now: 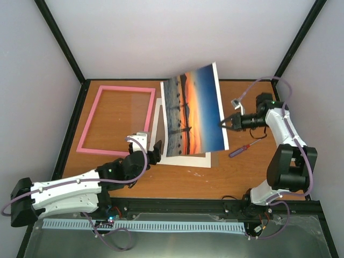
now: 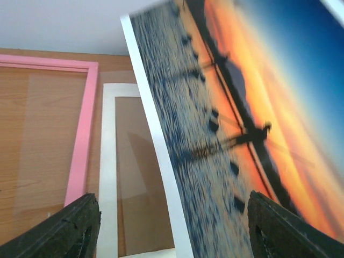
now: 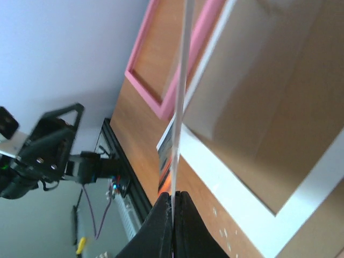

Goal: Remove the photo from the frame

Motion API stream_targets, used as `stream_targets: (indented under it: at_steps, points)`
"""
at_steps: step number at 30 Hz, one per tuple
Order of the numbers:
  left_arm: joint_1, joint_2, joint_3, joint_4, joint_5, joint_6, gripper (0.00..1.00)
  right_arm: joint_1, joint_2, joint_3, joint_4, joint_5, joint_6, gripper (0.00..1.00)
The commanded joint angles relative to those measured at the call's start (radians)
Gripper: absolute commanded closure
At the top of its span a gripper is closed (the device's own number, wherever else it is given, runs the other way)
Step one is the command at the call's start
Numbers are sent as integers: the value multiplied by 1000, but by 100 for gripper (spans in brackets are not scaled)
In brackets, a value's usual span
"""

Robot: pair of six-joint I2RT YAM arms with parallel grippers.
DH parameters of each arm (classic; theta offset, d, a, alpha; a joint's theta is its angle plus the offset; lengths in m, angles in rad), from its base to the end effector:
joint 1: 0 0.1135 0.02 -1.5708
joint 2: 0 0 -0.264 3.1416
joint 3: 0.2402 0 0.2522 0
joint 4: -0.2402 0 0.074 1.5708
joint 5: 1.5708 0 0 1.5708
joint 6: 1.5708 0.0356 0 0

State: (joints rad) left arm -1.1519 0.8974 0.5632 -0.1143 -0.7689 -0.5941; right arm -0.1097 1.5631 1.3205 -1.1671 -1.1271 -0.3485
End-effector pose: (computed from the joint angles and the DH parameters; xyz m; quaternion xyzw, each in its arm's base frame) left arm 0.1024 -0.1692 0.2530 0.0242 0.8095 -0.1740 0.5603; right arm 0.2863 0.0008 0.2888 -0.1430 0.8315 0.5031 0.1872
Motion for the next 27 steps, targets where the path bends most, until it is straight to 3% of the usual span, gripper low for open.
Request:
stream_targets:
  at_steps: [1,4,12,24,27]
  points:
    - [8,-43,-16,-96,-57,-62,26,-8,-9,-204,164,20,65,97]
    - [8,-46,-22,-99,-59,-64,26,-12,30,-309,299,73,112,97]
    - [8,-28,-21,-122,-56,-96,26,-19,303,-312,313,-8,88,97]
    - [9,38,-5,-85,-64,-64,25,-21,441,-299,352,-198,94,96]
    - [9,71,9,-70,-64,-40,25,-21,448,-300,363,-144,108,84]
